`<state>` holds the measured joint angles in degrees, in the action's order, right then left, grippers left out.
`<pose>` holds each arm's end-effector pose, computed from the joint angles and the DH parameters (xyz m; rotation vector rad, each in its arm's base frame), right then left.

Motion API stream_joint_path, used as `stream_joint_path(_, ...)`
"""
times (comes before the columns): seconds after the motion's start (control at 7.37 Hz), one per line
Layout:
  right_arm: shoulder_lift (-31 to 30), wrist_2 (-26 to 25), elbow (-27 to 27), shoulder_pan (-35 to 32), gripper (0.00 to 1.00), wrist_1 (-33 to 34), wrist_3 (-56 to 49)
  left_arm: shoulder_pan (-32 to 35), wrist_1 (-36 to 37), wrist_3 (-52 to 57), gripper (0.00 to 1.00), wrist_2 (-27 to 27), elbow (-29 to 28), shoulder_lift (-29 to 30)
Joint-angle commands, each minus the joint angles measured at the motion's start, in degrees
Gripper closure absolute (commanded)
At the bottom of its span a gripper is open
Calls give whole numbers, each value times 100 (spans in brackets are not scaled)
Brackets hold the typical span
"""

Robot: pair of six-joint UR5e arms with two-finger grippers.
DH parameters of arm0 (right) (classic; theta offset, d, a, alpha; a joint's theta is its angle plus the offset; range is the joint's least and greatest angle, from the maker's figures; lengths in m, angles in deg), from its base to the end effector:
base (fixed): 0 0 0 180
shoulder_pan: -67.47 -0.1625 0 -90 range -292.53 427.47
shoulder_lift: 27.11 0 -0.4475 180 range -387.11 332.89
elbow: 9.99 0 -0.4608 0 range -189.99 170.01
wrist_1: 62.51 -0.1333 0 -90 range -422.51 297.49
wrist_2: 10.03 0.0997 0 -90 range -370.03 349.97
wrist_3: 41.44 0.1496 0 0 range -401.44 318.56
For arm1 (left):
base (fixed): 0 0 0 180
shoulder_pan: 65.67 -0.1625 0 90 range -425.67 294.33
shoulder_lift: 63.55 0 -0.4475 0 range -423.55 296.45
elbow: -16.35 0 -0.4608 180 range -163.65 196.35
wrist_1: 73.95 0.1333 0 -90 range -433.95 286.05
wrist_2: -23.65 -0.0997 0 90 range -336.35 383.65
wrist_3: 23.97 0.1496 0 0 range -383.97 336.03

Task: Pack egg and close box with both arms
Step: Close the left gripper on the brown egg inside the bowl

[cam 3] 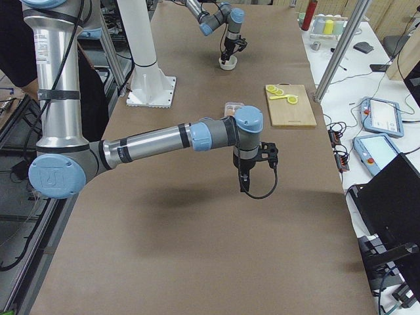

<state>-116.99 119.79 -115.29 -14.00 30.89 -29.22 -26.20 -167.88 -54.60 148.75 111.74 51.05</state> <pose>-0.0470 -0.5659 0.5791 0.0733 -0.7172 -0.0113 0.5384 -0.5046 0.3850 0.0492 0.8327 0.5084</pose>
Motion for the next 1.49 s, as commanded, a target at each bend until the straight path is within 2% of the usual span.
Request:
stream_joint_path(0.0,-39,0,1,0,0,2,0,-78,-11,4,30,-3,-47,1)
stream_joint_path(0.41,-56,0,-8,0,0,2,0,-88,-11,13,31,-3,-143,45)
stream_joint_path(0.81,-91,0,-8,0,0,-7,0,-88,-11,-4,67,5,-100,45)
stream_joint_path(1.22,-100,0,-8,0,0,-7,9,-79,-11,-4,66,5,-38,54)
stream_joint_path(1.36,-100,0,-8,0,0,-7,9,-27,-11,13,65,14,275,10)
